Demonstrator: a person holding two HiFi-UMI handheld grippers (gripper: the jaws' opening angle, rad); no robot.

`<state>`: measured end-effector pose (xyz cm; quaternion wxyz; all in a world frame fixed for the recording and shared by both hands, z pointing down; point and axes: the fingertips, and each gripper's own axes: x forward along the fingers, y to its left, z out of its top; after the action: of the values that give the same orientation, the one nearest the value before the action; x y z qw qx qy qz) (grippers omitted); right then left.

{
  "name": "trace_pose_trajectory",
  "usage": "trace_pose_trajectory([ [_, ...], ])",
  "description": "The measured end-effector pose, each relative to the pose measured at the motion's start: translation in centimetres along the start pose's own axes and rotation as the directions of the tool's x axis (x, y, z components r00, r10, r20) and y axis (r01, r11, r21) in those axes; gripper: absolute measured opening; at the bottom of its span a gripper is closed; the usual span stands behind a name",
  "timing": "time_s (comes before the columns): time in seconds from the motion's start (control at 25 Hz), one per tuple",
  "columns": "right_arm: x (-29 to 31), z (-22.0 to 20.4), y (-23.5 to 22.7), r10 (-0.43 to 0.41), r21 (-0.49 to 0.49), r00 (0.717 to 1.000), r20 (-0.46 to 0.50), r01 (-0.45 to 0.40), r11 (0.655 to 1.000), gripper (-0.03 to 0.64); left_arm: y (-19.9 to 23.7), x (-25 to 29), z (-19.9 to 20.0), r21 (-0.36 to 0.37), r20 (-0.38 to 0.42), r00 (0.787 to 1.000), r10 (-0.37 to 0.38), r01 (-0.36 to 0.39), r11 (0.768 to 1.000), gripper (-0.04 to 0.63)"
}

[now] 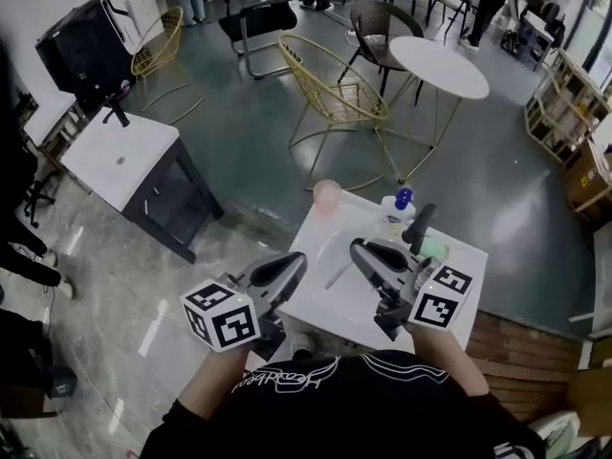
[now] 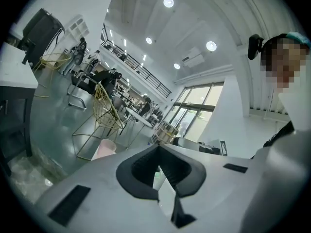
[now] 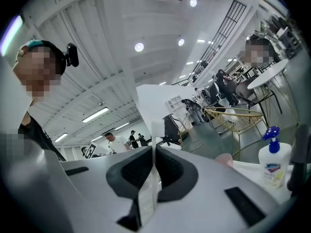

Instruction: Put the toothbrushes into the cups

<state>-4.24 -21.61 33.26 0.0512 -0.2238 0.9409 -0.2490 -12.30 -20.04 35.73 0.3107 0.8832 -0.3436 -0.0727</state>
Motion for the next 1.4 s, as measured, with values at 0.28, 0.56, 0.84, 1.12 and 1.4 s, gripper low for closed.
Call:
trace_pose_trajectory([
  [0.28,4.5,0.1,-3.9,-0.063,0.036,0.998,-0.009,0.063,0.997,0.040,5.8,1.4,1.7,-0.055,-0.045,0.999,-0.024,0.021,0.998,0.006],
  [0.56,6.4,0.7,-7.4,-0.135,0.043,0.991,-0.001,0.135,0.990,0.040,9.3,3.7,2.4,-0.093,-0.072,0.995,-0.065,0.058,0.994,0.006],
  [0.84,7.6,2.3,-10.7,-0.203,0.035,0.979,0.024,0.202,0.979,0.040,11.6,6.1,2.7,-0.122,-0.105,0.990,-0.095,0.082,0.989,0.006],
  [1.12,9.0,3.6,-14.0,-0.272,0.015,0.960,0.061,0.271,0.962,0.040,14.2,7.1,2.6,-0.150,-0.125,0.988,-0.086,0.066,0.986,0.006],
  [1.4,10.8,4.4,-16.8,-0.335,-0.111,0.935,0.117,0.348,0.931,0.040,16.1,7.7,2.0,-0.171,-0.151,0.986,-0.073,0.047,0.984,0.006],
])
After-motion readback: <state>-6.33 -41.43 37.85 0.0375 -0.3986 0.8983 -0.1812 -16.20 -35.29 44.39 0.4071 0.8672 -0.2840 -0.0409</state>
